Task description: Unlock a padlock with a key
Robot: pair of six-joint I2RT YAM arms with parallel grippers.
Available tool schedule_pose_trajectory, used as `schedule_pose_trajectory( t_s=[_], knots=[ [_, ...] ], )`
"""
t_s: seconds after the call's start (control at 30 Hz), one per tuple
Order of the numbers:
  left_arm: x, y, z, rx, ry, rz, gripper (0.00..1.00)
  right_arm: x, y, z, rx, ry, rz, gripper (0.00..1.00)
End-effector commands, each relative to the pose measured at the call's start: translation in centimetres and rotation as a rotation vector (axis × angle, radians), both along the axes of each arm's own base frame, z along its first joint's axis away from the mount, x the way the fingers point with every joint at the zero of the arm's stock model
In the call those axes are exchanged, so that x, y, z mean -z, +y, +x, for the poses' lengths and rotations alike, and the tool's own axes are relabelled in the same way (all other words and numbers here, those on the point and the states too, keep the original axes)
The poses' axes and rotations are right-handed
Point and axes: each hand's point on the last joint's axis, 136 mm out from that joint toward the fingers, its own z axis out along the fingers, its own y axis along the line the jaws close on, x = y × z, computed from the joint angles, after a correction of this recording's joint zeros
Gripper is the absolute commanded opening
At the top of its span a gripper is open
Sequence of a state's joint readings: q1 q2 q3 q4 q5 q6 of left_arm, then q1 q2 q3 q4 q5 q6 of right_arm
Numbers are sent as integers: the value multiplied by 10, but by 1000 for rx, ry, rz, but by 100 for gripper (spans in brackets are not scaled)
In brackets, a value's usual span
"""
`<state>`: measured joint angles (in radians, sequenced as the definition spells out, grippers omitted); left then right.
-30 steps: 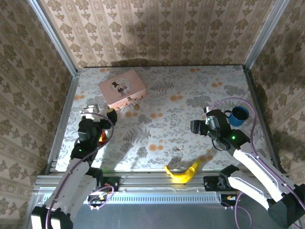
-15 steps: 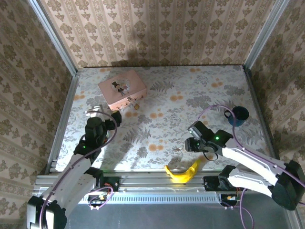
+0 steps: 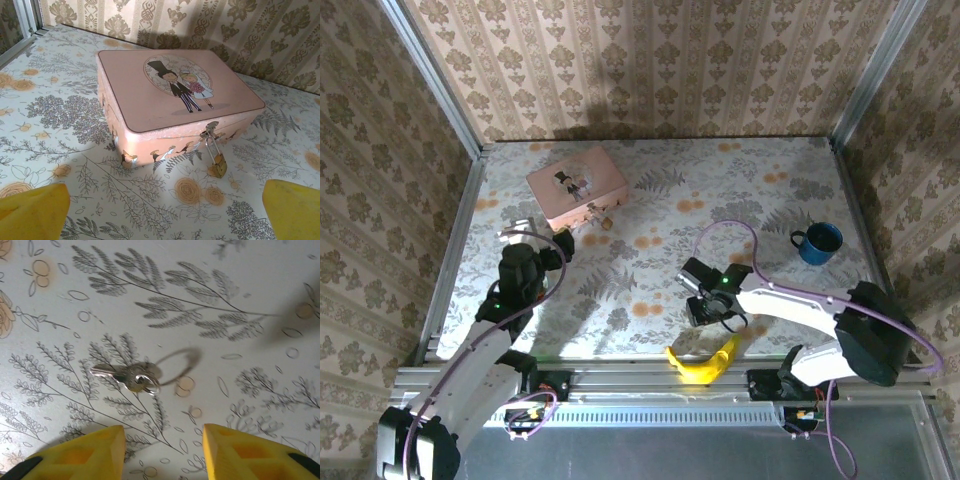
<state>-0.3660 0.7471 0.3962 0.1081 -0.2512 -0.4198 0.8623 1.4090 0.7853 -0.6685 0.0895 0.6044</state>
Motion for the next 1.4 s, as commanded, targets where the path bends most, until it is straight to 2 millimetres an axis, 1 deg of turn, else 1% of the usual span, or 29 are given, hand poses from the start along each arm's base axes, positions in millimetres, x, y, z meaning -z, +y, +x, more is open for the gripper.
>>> schedule_pose_trajectory(
  t_s=[0.0,0.13,0.3,0.6,0.83,1.0,1.2,1.37],
  knots=[
    [-14,2,3,-23,-34,-15,100,3,13,3,-61,17,-5,44],
    [-14,3,2,-28,-34,-14,100,7,15,6,-83,25,-30,43],
    [-14,4,1,-33,-32,-12,100,12,16,13,-102,25,-67,39],
    [-13,7,0,-41,-27,-9,100,16,13,13,-104,27,-86,37],
    [-12,6,0,-38,-22,-12,100,20,10,12,-88,32,-86,28],
    [-11,4,1,-33,-18,-14,100,23,6,13,-75,34,-89,25],
    [-12,4,2,-31,-12,-14,100,25,4,15,-64,31,-86,14],
    [-12,2,2,-29,4,-28,100,23,5,15,-60,25,-78,1]
  ],
)
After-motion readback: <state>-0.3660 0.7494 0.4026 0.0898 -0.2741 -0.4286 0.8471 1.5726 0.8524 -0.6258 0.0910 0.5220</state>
